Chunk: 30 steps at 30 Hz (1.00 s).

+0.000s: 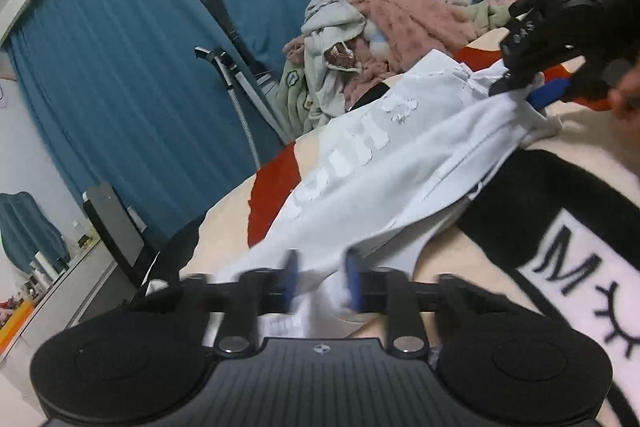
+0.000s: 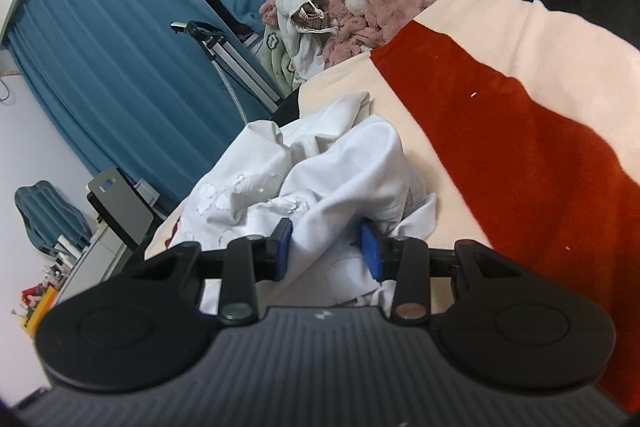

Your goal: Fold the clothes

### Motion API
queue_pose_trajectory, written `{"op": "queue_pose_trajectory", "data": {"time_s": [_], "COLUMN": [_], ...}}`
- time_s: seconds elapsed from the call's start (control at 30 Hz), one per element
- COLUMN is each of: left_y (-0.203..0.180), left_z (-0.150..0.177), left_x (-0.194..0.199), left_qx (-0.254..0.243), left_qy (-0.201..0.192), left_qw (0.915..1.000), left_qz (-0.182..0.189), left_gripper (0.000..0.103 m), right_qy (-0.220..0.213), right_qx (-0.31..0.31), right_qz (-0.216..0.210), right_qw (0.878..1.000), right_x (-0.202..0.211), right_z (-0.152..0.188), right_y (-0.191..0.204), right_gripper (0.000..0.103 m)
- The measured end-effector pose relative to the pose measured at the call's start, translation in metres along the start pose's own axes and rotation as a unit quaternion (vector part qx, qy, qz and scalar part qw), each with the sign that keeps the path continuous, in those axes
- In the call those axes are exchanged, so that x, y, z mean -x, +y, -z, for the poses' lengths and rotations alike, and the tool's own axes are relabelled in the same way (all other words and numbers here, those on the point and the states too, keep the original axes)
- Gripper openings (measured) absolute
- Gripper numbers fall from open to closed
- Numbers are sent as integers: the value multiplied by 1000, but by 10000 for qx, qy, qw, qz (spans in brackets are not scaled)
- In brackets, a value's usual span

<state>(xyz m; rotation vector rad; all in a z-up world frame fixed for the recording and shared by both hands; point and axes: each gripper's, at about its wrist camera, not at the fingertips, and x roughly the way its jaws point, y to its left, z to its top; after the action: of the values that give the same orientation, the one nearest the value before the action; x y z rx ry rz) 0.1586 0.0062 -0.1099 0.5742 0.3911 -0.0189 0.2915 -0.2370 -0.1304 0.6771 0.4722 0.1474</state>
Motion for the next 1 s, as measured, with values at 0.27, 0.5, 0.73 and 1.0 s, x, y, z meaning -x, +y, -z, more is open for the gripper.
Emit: {"op": "queue_pose_trajectory", "data": {"time_s": [0.27, 0.5, 0.73, 1.0], "left_y": [46, 80, 91, 81], "left_z": [-20, -30, -27, -26], "left_x": [51, 79, 92, 89], "left_qx": [1246, 2095, 2334, 2356], "left_qy": [-667, -758, -812, -993], "left_qw": [9893, 9725, 9660, 9622], "left_qz": [347, 677, 761, 939], "left_gripper": [3, 3, 3, 2], "right_qy": [-865, -1490, -998, -1429], "right_qx": [1111, 2029, 4275, 3853], "right_qz": [942, 856, 222, 835], "right_qw": [9855, 9640, 8982, 9078], "right_x": [61, 109, 82, 67], "right_z": [12, 29, 90, 66], "right_y": [36, 71, 123, 131], "right_gripper": [57, 84, 82, 82]}}
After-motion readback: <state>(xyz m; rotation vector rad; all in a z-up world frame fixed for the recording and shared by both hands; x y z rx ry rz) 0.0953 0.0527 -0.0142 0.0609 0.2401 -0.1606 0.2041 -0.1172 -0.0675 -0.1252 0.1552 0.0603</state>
